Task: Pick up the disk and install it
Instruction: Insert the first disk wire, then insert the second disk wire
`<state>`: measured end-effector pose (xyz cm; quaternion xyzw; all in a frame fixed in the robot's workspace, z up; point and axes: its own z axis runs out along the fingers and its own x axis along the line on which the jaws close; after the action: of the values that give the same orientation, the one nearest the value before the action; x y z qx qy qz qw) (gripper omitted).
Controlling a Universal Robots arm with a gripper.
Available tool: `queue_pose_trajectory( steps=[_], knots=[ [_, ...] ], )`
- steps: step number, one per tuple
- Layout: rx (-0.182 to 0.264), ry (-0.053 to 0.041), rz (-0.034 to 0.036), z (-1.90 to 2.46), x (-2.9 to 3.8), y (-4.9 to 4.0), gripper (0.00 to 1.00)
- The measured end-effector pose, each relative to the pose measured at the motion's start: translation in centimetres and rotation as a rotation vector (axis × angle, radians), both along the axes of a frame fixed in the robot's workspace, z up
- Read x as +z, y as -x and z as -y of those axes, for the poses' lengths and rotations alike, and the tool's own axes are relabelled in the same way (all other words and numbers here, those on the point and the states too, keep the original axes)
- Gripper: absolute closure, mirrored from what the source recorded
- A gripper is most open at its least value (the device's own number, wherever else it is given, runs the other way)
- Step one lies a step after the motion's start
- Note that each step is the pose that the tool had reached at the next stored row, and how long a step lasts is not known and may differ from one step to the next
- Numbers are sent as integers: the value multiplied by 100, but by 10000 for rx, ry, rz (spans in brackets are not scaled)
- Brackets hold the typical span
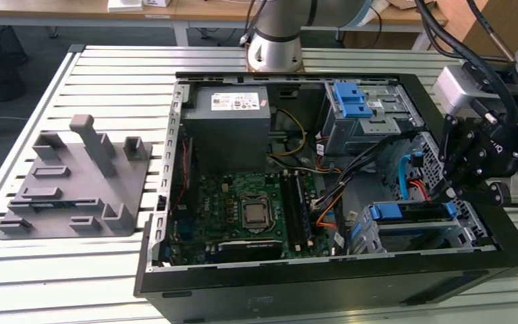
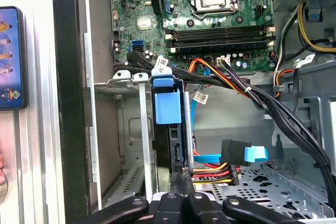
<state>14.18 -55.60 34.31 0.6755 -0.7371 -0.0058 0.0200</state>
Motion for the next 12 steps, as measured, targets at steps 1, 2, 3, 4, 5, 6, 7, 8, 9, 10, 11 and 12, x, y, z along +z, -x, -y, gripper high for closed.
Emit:
queue_pose_trajectory(
  steps=[1, 2, 3, 4, 5, 6, 7, 8, 9, 10, 11, 12],
  knots=[
    [0, 1, 0, 0, 1, 0, 89],
    [0, 0, 0, 0, 1, 0, 89],
    [0, 1, 0, 0, 1, 0, 89],
    [0, 1, 0, 0, 1, 0, 89],
    [0, 1, 0, 0, 1, 0, 89],
    [-1, 1, 0, 0, 1, 0, 89],
    [0, 1, 0, 0, 2, 0, 89],
    [0, 1, 0, 0, 2, 0, 89],
    [0, 1, 0, 0, 2, 0, 89],
    [0, 1, 0, 0, 2, 0, 89],
    [0, 1, 0, 0, 2, 0, 89],
    [1, 1, 0, 0, 3, 0, 89]
  ],
)
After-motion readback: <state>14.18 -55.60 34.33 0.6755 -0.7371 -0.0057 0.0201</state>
